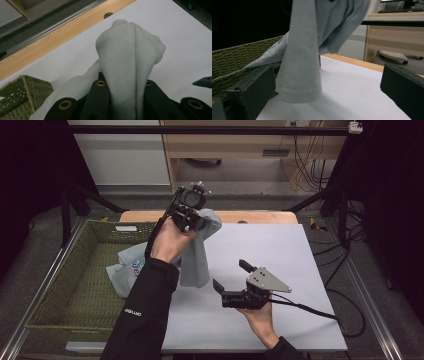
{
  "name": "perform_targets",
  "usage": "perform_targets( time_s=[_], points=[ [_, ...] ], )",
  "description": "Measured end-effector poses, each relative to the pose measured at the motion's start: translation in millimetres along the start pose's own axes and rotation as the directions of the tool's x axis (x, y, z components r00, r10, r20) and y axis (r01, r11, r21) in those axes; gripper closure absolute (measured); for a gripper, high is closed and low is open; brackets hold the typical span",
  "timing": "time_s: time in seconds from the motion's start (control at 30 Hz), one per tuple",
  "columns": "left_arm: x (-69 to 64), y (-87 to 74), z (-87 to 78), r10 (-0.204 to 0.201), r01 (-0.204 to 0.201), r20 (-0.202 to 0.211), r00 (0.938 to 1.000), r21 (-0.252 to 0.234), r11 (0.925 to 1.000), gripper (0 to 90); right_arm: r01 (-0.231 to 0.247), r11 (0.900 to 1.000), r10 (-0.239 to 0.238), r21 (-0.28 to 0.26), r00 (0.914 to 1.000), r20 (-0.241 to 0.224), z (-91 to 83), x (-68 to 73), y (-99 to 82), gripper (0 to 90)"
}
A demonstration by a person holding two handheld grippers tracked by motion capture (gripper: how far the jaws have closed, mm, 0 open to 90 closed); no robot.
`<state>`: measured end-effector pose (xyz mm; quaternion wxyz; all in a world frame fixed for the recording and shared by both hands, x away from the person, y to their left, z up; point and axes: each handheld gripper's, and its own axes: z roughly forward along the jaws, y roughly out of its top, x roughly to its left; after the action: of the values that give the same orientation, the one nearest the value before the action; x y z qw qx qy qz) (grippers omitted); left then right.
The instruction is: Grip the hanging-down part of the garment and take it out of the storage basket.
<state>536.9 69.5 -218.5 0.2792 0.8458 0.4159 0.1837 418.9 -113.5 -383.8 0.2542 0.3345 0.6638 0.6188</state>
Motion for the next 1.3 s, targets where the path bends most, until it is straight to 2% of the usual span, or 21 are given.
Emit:
perform_targets(
  time_s=[0.07,0.1,0.23,0.3,0.67,0.73,0.77,0.83,1.0,1.1,1.2,1.3],
  points=[
    [0.1,0.3,-0.2,0.000,0.000,-0.001,1.0000,0.001,1.0000,83.3,0.011,0.9999,-0.011,0.005,0.9999,-0.006,2.9,1.4,0.5,0.4],
    [0.5,0.9,-0.6,-0.001,0.001,-0.003,1.0000,0.002,1.0000,83.3,-0.003,1.0000,0.003,0.006,0.9998,-0.018,9.9,5.3,1.9,0.4],
    [0.5,1.5,-0.9,0.002,-0.002,-0.005,1.0000,0.006,1.0000,83.3,-0.011,0.9998,0.011,0.014,0.9994,-0.034,22.0,10.4,3.2,0.5],
    [0.8,1.7,-1.6,0.004,-0.004,-0.005,1.0000,0.007,1.0000,83.3,0.005,0.9998,-0.004,0.018,0.9993,-0.038,29.0,13.2,3.6,0.5],
    [1.6,1.8,-3.8,0.007,-0.007,-0.003,1.0000,0.009,0.9999,83.3,0.008,0.9993,-0.005,0.037,0.9972,-0.074,64.6,23.9,4.0,2.0],
    [1.8,1.6,-3.6,0.005,-0.005,-0.007,1.0000,0.001,1.0000,83.3,-0.002,0.9994,0.005,0.036,0.9974,-0.072,71.2,26.9,5.7,2.2],
    [2.0,1.5,-3.8,0.005,-0.005,-0.004,1.0000,0.003,1.0000,83.3,0.020,0.9994,-0.018,0.027,0.9971,-0.073,74.4,26.3,5.6,2.3],
    [1.8,1.3,-4.0,0.004,-0.004,-0.005,1.0000,0.001,1.0000,83.3,-0.012,0.9987,0.015,0.049,0.9975,-0.070,81.7,29.8,7.2,2.9],
    [1.0,1.2,-3.7,0.008,-0.008,-0.002,1.0000,0.007,0.9999,83.3,-0.006,0.9986,0.009,0.052,0.9974,-0.072,96.3,31.4,6.6,3.9],
    [2.0,0.7,-3.8,0.003,-0.003,0.002,1.0000,0.003,1.0000,83.3,-0.026,0.9979,0.030,0.059,0.9978,-0.060,103.1,33.3,7.4,4.8],
    [2.3,0.0,-4.5,0.002,-0.002,0.003,1.0000,-0.001,1.0000,83.3,-0.056,0.9964,0.060,0.064,0.9962,-0.063,109.4,33.6,7.9,8.6],
    [2.2,-0.5,-4.7,0.002,-0.002,0.002,1.0000,-0.005,1.0000,83.3,-0.041,0.9977,0.044,0.053,0.9972,-0.061,116.2,35.3,7.5,12.8]
  ],
)
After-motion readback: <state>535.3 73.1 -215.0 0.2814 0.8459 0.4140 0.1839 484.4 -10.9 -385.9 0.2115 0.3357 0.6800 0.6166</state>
